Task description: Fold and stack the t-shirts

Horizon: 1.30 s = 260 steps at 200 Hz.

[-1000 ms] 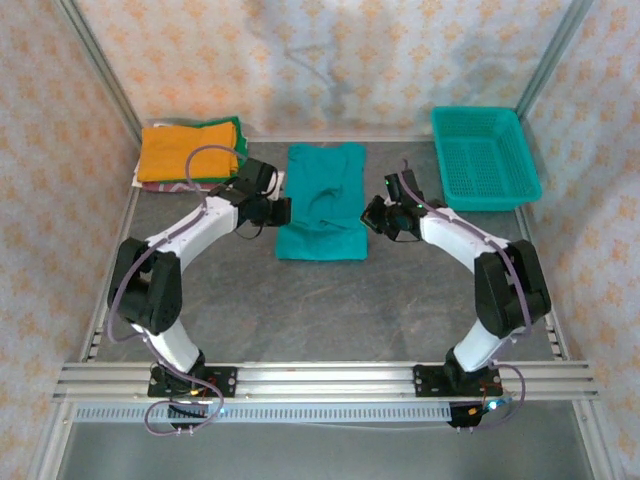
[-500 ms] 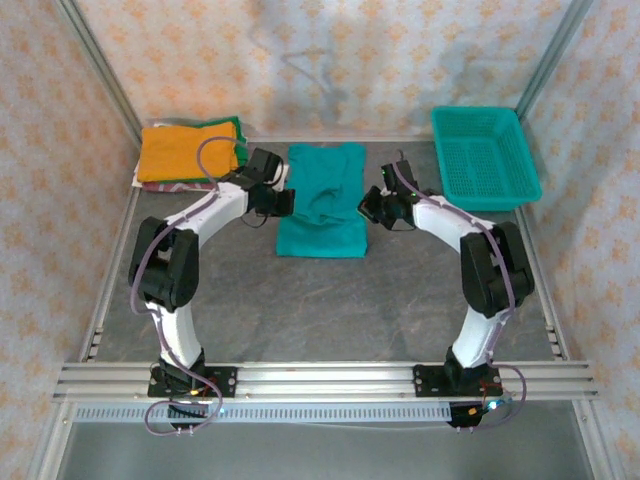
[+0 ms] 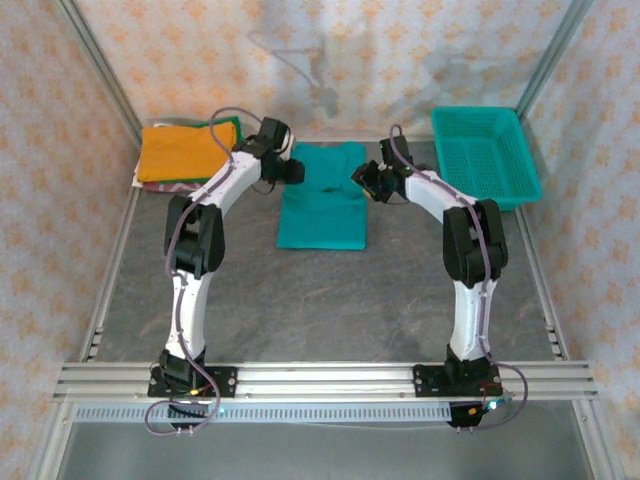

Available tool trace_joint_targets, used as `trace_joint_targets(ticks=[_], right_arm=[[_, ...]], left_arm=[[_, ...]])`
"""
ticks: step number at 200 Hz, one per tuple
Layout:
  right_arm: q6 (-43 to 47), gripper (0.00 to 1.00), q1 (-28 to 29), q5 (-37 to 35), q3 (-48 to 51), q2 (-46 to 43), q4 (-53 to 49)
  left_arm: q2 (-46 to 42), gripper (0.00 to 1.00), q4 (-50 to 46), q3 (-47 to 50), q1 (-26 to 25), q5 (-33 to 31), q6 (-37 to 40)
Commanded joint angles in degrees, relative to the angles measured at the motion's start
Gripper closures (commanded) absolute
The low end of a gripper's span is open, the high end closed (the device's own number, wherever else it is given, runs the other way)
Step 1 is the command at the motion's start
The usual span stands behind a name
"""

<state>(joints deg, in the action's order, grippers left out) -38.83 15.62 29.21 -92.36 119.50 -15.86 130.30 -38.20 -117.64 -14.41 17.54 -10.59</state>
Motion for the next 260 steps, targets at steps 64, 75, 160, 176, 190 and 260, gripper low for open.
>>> trace_joint_targets(ticks=[64,75,160,176,190,260], right_arm=[[8.6,0.78,5.4,2.6,25.8,-24.5,8.2],[7.2,0.86,7.1,3.9,29.1,-25.3,10.3],[1.4,0.98,9.1,5.6,33.5,-11.0,21.6],[1.3,0.98,9.1,4.9,34.1,-8.8,22.4],[1.4,0.98,9.1,4.2,34.8,-7.3,22.8],[-1.6,1.00,9.5,3.9,42.9,-16.6,21.5]], left_arm=[[-30.6,0.59,19.0,43.7,-4.4,-5.2,-7.0],[-30.9,0.62,21.5,47.2,-5.1,-2.9,-7.8],[-23.8,0.69,27.3,54.6,-7.3,-2.0,-10.4],[-23.6,0.69,27.1,56.4,-7.3,-3.3,-10.6],[-23.3,0.69,27.1,58.0,-7.4,-3.6,-11.1],[-31.0,0.69,25.4,67.7,-8.6,-3.3,-14.5]])
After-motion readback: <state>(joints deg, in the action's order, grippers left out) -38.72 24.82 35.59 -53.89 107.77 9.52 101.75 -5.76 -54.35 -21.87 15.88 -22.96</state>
